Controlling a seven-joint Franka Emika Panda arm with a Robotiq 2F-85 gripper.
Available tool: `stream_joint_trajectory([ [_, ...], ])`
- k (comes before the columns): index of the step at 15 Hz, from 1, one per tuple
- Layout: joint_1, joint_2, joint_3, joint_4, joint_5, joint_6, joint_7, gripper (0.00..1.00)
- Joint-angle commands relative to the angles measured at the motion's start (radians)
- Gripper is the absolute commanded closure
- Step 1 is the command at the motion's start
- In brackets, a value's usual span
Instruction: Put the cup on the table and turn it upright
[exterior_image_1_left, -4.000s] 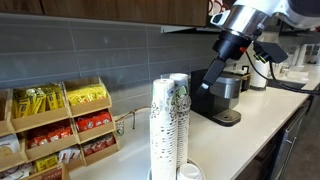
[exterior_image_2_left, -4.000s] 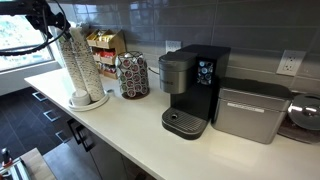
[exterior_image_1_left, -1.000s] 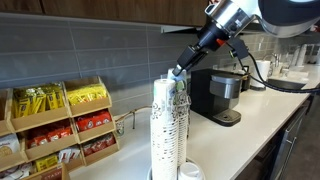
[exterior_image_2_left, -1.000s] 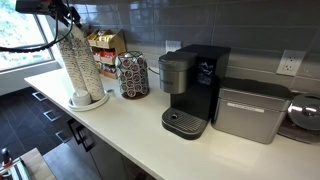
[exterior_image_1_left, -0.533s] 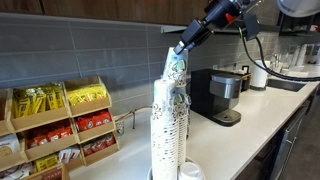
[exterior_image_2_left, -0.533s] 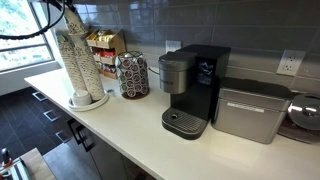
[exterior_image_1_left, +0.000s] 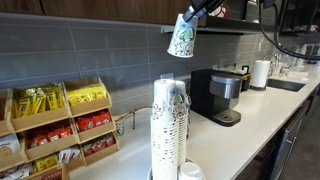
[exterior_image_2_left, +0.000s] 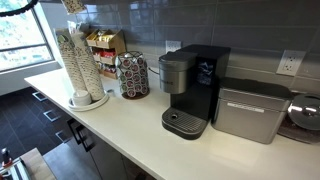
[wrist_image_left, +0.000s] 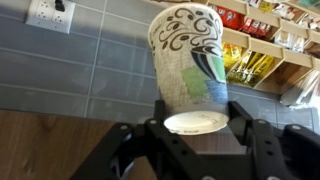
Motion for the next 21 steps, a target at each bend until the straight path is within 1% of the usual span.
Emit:
stream_joint_trajectory([
  [1, -0.057, -0.019, 0.03, 0.043, -0.088, -0.101, 0.023, 0.61],
  [4, -0.101, -0.023, 0.046, 0.049, -0.184, -0.201, 0.006, 0.61],
  [7, -0.118, -0.018, 0.056, 0.04, -0.265, -0.311, -0.011, 0.61],
  [8, -0.112, -0.014, 0.056, 0.037, -0.279, -0.346, -0.021, 0.61],
  [12, -0.073, 0.013, 0.028, -0.009, -0.286, -0.482, -0.099, 0.61],
  [14, -0.055, 0.016, 0.003, -0.056, -0.261, -0.491, -0.128, 0.61],
  [15, -0.057, 0.013, -0.007, -0.084, -0.255, -0.456, -0.114, 0.61],
  [16, -0.067, 0.027, 0.015, -0.031, -0.275, -0.478, -0.091, 0.36],
  [18, -0.063, 0.033, 0.001, -0.059, -0.272, -0.473, -0.093, 0.36],
  [21, -0.06, 0.032, -0.002, -0.063, -0.271, -0.472, -0.094, 0.36],
])
